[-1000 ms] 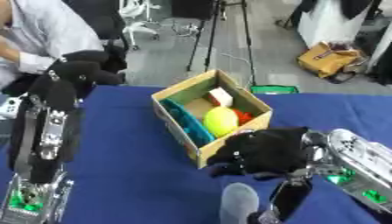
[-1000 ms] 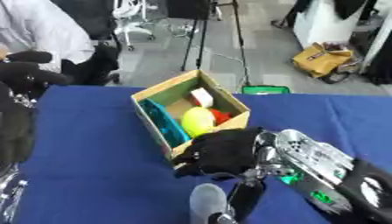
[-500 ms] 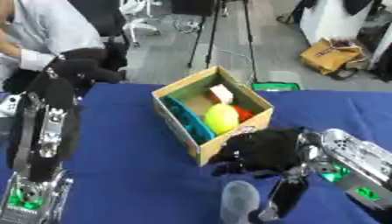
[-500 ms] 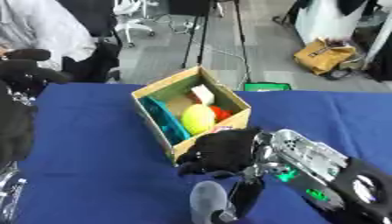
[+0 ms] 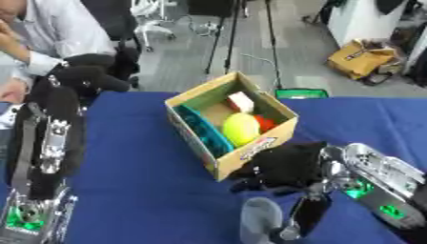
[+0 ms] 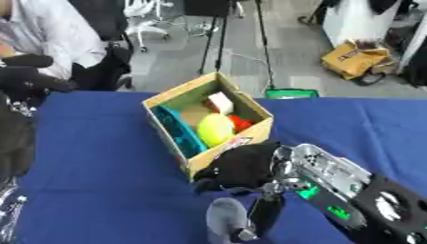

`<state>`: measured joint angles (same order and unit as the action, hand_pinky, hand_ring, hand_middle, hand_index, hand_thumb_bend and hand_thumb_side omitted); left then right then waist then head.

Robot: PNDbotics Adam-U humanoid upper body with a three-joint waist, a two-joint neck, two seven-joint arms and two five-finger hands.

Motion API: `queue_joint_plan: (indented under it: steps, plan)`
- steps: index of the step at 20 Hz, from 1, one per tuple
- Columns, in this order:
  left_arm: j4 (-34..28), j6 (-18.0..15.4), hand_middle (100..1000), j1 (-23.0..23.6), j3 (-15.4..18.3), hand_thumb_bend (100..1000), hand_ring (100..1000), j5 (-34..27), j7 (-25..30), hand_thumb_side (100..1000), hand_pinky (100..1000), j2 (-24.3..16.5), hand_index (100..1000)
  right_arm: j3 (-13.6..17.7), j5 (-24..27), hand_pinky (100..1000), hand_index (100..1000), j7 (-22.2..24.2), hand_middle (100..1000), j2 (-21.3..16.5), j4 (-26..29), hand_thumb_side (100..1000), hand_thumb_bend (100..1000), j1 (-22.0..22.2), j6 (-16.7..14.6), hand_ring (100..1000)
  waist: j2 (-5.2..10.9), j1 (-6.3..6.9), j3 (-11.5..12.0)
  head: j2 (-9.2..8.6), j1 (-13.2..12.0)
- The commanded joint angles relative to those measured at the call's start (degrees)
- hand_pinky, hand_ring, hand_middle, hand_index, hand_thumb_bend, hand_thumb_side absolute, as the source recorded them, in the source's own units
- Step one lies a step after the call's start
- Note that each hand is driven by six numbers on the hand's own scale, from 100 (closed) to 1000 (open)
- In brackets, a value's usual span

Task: Pick up objects on the table and place them in the box.

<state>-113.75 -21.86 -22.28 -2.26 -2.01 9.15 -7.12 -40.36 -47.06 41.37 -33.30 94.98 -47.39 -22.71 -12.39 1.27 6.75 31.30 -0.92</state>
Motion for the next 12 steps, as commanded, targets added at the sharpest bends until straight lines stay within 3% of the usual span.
queue_joint_plan:
  steps: [1, 5, 12]
  plan:
    - [-0.8, 0.0, 744, -0.9, 0.1, 100, 640, -0.2, 0.1, 709, 714, -0.7, 753, 0.0, 0.8, 878, 1000, 10.6, 1000, -0.2, -0.6, 570, 539, -0.8, -11.0, 926, 0.74, -0.02, 0.2, -0.57, 0.1]
    - [-0.8, 0.1, 744, -0.9, 0.1, 100, 640, -0.2, 0.2, 705, 713, -0.7, 753, -0.9, 2.5, 877, 1000, 10.6, 993, 0.0, -2.4, 559, 539, -0.6, -11.2, 923, 0.68, -0.09, 0.2, -0.61, 0.1]
    - [-0.8, 0.2, 744, -0.9, 0.1, 100, 641, -0.3, 0.5, 702, 713, -0.7, 753, -1.6, 7.1, 877, 1000, 10.6, 972, 0.4, -4.9, 556, 520, -0.8, -8.7, 926, 0.67, -0.18, 0.3, -0.75, 0.0]
